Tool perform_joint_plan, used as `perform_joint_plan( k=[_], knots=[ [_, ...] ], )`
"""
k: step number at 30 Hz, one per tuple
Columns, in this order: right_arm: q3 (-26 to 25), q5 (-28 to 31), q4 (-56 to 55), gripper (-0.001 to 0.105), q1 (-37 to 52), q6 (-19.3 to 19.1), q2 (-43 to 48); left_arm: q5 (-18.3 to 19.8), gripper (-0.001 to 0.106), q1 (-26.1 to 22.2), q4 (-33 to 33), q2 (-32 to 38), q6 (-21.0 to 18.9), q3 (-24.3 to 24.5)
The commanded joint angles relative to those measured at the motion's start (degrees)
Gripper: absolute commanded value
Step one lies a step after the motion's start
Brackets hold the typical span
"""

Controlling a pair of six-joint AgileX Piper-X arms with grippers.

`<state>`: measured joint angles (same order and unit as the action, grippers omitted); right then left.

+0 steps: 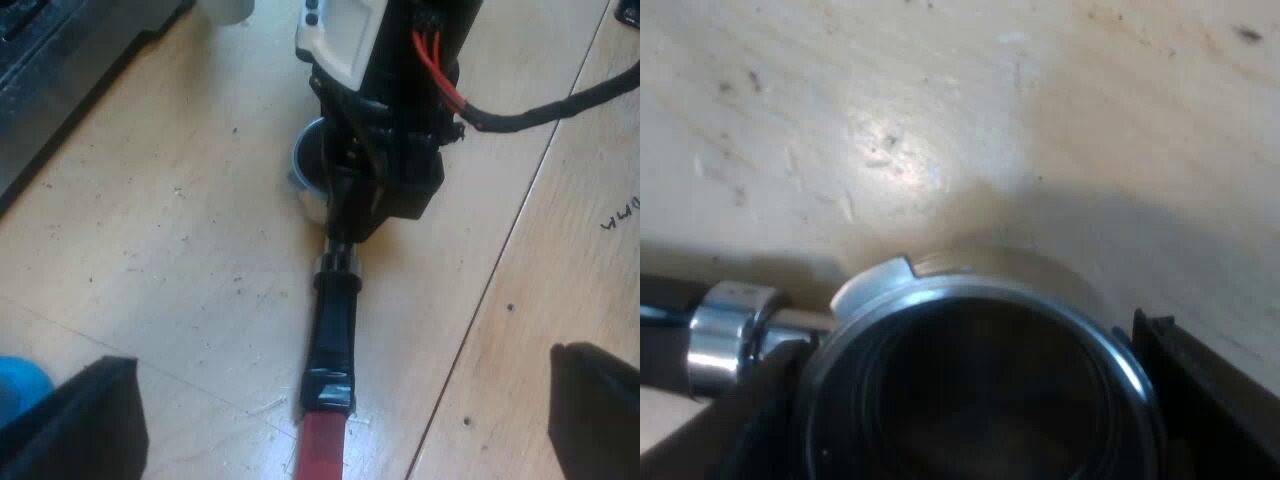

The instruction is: Put the handle in the coffee machine

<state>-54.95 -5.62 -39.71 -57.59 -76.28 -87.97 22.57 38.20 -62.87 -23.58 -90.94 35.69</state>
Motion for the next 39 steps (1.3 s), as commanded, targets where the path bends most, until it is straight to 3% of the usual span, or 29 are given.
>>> perform_joint_plan(
  k=[1,7,13,19,26,32,39],
  knots=[
    [-0.2,0.6,0.0,0.000,0.3,-0.2,2.0,0.5,0.083,0.3,0.2,0.3,0.0,0.2],
    [-0.2,1.0,-1.6,0.000,0.3,-0.2,4.8,0.5,0.083,0.3,0.2,0.3,0.0,0.2],
    [-0.2,5.6,-7.3,0.000,0.3,-0.2,8.2,0.5,0.083,0.3,0.2,0.3,0.0,0.2],
    [-0.2,7.2,-9.5,0.000,0.3,1.8,10.6,1.4,0.083,0.3,0.2,0.3,0.0,0.2],
    [-5.1,8.2,-13.4,0.000,0.3,2.7,11.0,3.8,0.083,0.3,0.4,0.1,0.1,0.2],
    [-9.8,8.4,-16.1,0.000,0.3,1.4,11.0,3.8,0.083,0.3,0.3,-1.0,6.1,0.2],
    [-10.8,7.7,-16.3,0.000,0.3,1.4,11.0,4.0,0.083,0.3,0.3,-1.9,8.9,0.2]
  ],
)
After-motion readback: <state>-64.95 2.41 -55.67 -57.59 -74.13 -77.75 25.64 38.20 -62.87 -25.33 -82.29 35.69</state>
